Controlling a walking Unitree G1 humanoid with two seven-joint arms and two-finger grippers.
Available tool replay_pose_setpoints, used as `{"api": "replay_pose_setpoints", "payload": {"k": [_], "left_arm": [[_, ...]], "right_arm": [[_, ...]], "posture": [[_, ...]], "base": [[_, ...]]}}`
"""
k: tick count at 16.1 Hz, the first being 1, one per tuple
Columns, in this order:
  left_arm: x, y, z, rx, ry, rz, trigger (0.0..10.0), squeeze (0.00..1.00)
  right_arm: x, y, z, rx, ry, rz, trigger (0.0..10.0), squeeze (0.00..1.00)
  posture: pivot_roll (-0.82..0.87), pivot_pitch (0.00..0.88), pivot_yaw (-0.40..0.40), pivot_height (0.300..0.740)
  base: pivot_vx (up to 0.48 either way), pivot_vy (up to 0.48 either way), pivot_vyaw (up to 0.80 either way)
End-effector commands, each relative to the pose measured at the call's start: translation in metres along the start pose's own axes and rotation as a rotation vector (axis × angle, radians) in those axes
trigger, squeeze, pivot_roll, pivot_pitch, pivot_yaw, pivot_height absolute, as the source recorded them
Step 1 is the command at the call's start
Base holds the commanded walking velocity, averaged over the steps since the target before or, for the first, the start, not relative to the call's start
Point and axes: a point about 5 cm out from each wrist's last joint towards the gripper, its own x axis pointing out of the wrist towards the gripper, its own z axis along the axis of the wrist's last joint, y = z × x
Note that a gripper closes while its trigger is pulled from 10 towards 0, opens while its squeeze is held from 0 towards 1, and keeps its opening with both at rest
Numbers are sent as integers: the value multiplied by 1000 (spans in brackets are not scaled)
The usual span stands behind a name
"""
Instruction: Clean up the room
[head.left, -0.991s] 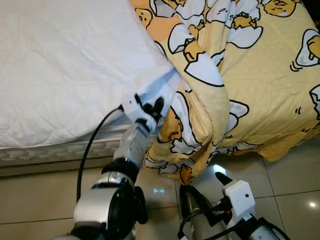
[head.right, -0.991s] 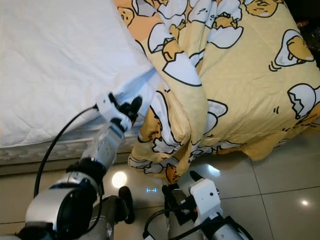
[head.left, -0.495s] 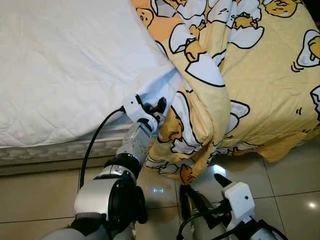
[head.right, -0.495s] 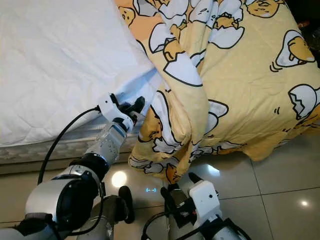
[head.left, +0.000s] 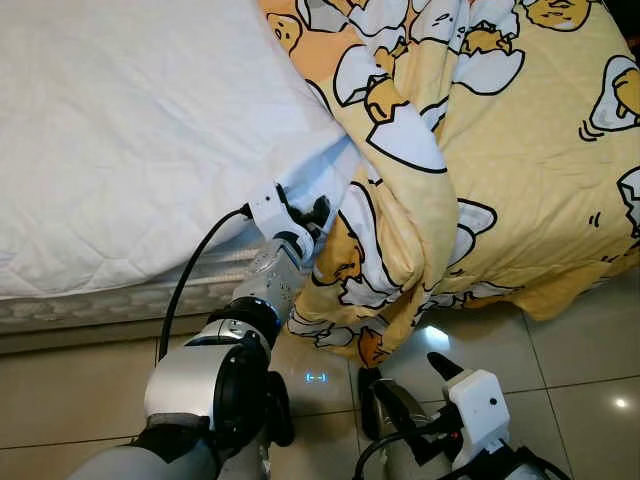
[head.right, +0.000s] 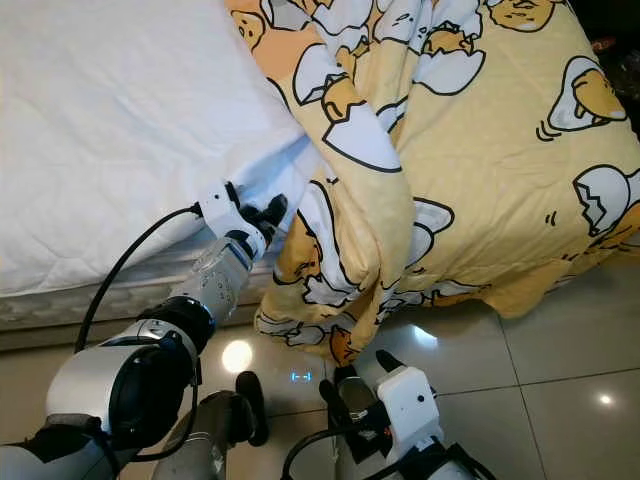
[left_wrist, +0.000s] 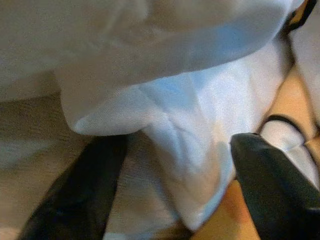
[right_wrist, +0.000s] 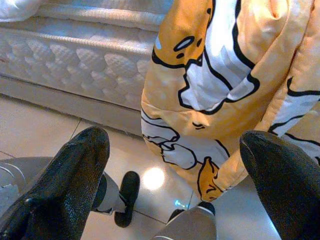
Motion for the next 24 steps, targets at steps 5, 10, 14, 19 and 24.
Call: {"api": "replay_pose_setpoints", "payload": {"k": [5,10,14,19,24], "left_arm": [[-3,10,-10,-114,54,66,0,0],[-4,11,-15,-123,70,67,0,0],[-5,13,-18,-71,95,66,0,0],[-11,15,-38,66,172,35,0,0],[-31,-6,-96,155,301,-105,0,0]], "right_arm": [[-4,5,-4,7,33,9,10000,4],[-6,5,-5,7,40,6,10000,8],[-6,6,-5,7,44,10,10000,12],[-6,6,-8,3,52,14,10000,12],[-5,4,-10,0,59,17,10000,8]], "posture": [[-412,386,20,731],[-414,386,20,731],[-408,389,20,731],[-402,371,23,731],[-397,362,25,731]], "base": [[0,0,0],[0,0,0],[0,0,0],[0,0,0],[0,0,0]]}}
